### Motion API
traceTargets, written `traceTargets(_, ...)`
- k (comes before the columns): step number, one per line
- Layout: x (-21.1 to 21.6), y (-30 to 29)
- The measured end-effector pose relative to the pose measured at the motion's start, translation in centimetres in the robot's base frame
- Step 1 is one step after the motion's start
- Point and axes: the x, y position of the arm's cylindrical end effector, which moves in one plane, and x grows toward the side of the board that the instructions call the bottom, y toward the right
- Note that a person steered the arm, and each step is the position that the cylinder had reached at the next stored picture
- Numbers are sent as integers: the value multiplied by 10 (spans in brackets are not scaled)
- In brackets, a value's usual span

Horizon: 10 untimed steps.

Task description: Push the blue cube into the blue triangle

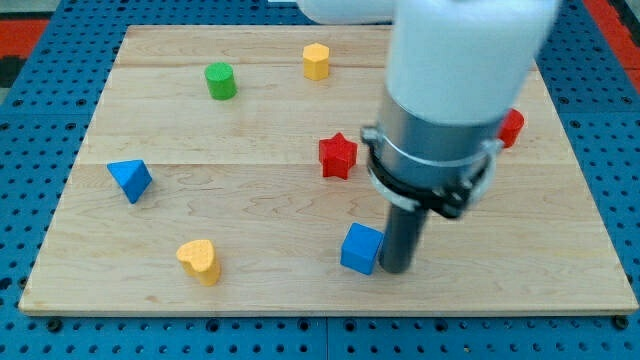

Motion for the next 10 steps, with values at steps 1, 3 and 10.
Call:
traceTargets(1,-22,-93)
traceTargets(3,-24,-151)
traceTargets(10,-72,-310)
